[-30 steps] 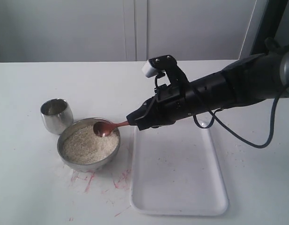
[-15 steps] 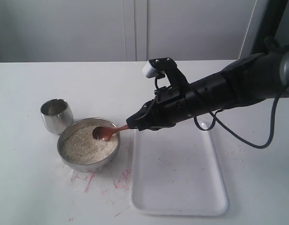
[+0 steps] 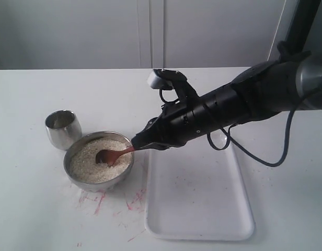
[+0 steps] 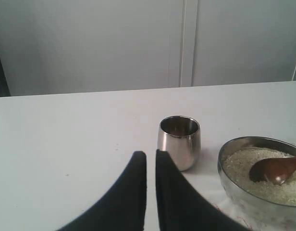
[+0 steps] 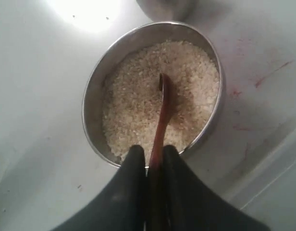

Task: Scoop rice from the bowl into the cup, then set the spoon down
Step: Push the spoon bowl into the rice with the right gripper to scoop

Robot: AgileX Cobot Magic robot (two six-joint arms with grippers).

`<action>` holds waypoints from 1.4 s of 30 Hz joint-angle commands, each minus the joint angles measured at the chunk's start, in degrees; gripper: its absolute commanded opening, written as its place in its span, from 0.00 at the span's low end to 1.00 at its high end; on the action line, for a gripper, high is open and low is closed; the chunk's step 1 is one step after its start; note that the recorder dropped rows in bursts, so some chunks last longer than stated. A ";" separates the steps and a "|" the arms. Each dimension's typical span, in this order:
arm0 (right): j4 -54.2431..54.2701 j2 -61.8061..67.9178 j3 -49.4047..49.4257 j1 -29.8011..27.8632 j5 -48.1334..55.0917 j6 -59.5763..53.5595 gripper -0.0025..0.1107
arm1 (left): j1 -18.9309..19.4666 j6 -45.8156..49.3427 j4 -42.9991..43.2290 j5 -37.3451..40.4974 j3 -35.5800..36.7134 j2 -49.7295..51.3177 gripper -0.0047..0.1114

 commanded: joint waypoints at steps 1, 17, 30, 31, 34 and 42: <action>-0.94 0.48 -1.50 0.01 -0.34 5.57 0.02 | -0.28 -0.09 -0.22 -0.27 -0.19 -0.24 0.16; 2.50 5.07 -3.66 0.01 3.19 25.45 0.02 | -0.28 -0.09 -0.22 -0.27 -0.19 -0.24 0.16; 5.48 5.07 -3.53 -2.93 7.93 26.87 0.02 | -0.28 -0.09 -0.22 -0.27 -0.19 -0.24 0.16; 5.48 5.07 -3.53 -3.35 8.92 26.87 0.02 | -0.28 -0.09 -0.22 -0.27 -0.19 -0.24 0.16; 5.48 5.07 -3.53 -4.61 10.87 26.87 0.02 | -0.28 -0.09 -0.22 -0.27 -0.19 -0.24 0.16; 5.48 5.07 -3.53 -5.73 13.12 26.54 0.02 | -0.28 -0.09 -0.22 -0.27 -0.19 -0.24 0.16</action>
